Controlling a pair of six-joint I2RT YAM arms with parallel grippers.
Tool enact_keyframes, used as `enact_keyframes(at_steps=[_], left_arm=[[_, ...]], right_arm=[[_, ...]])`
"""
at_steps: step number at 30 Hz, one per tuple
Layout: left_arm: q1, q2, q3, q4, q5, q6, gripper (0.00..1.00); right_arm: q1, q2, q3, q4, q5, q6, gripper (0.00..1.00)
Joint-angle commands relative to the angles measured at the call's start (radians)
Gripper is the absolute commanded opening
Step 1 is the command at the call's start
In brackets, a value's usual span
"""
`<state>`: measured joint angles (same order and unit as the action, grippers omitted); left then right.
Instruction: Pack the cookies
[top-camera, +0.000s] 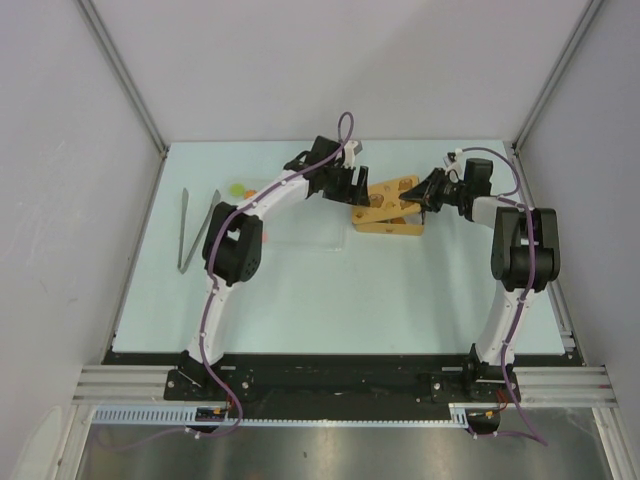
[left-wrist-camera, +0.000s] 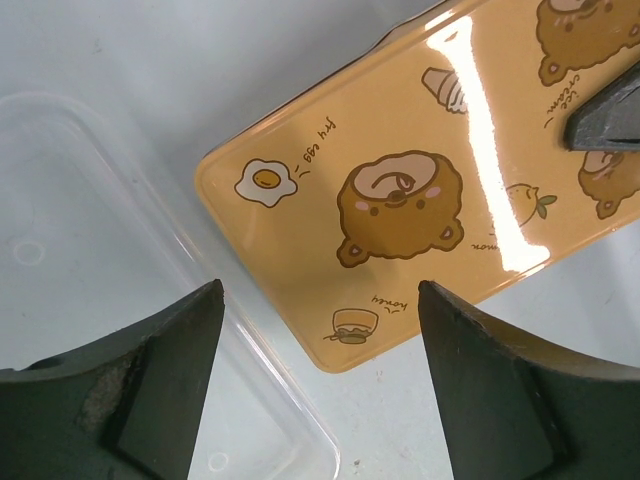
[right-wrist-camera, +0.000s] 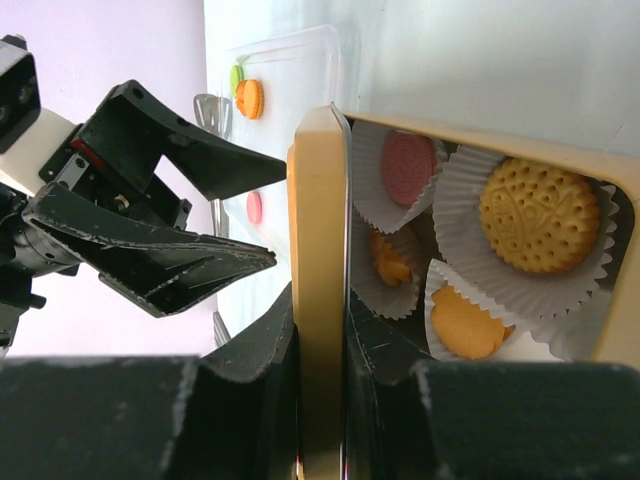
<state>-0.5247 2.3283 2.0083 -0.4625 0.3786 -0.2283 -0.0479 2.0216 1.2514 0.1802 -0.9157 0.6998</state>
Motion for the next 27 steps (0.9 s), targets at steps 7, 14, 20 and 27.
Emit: enact_keyframes(at_steps=[7,14,20,27], left_arm=[[-0.006,0.009,0.001,0.012,0.023,-0.023,0.83],[-0.017,0.014,0.013,0.004,0.026,-0.026,0.84],[-0.018,0.031,0.017,0.007,0.06,-0.049,0.84],[-0.017,0.042,0.013,0.021,0.114,-0.083,0.85]], right_arm=[[-0.007,0.017,0.022,0.047,0.015,-0.022,0.01],[-0.01,0.017,0.022,0.041,0.018,-0.026,0.01],[-0.017,0.015,0.022,0.035,0.02,-0.031,0.02],[-0.018,0.02,0.022,0.033,0.02,-0.034,0.03]])
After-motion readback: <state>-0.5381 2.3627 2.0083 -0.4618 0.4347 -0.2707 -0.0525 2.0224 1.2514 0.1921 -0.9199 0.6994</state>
